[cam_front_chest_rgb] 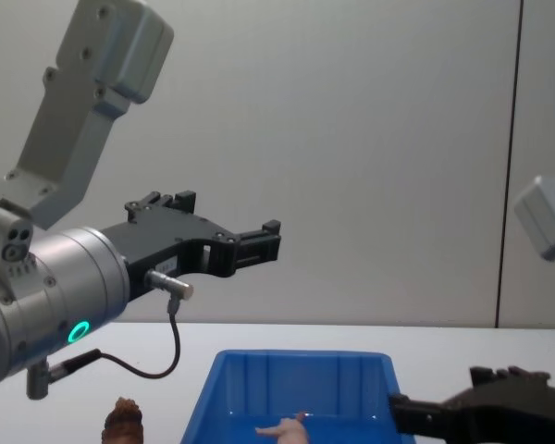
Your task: Pick up the two dolls from the table and place them into the box.
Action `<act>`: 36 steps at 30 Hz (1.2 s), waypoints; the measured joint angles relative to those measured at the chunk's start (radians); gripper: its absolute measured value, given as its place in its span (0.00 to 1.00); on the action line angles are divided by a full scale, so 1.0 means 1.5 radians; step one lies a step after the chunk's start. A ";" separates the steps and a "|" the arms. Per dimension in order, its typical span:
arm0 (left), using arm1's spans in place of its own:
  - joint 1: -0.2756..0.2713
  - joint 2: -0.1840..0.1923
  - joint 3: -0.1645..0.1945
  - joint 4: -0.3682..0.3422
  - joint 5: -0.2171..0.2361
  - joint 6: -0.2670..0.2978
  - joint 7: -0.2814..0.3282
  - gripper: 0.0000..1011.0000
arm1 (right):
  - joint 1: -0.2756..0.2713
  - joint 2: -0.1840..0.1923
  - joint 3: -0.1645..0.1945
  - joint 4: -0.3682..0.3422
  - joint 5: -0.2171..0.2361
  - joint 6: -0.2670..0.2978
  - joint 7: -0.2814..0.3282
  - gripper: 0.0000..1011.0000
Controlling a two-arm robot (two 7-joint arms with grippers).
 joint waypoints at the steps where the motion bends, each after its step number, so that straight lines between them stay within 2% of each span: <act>1: 0.000 0.000 0.000 0.000 0.000 0.000 0.000 0.99 | -0.001 0.001 0.001 0.001 0.000 0.000 -0.001 0.99; 19: 0.000 0.000 0.000 0.000 0.000 0.000 0.000 0.99 | -0.011 0.011 0.010 0.044 -0.011 -0.003 -0.025 0.99; 32: 0.000 0.000 0.000 0.000 0.000 0.000 0.000 0.99 | 0.001 0.007 0.014 0.098 -0.019 -0.023 -0.030 0.99; 36: 0.000 0.000 0.000 0.000 0.000 0.000 0.000 0.99 | 0.007 0.004 0.014 0.116 -0.019 -0.037 -0.025 0.89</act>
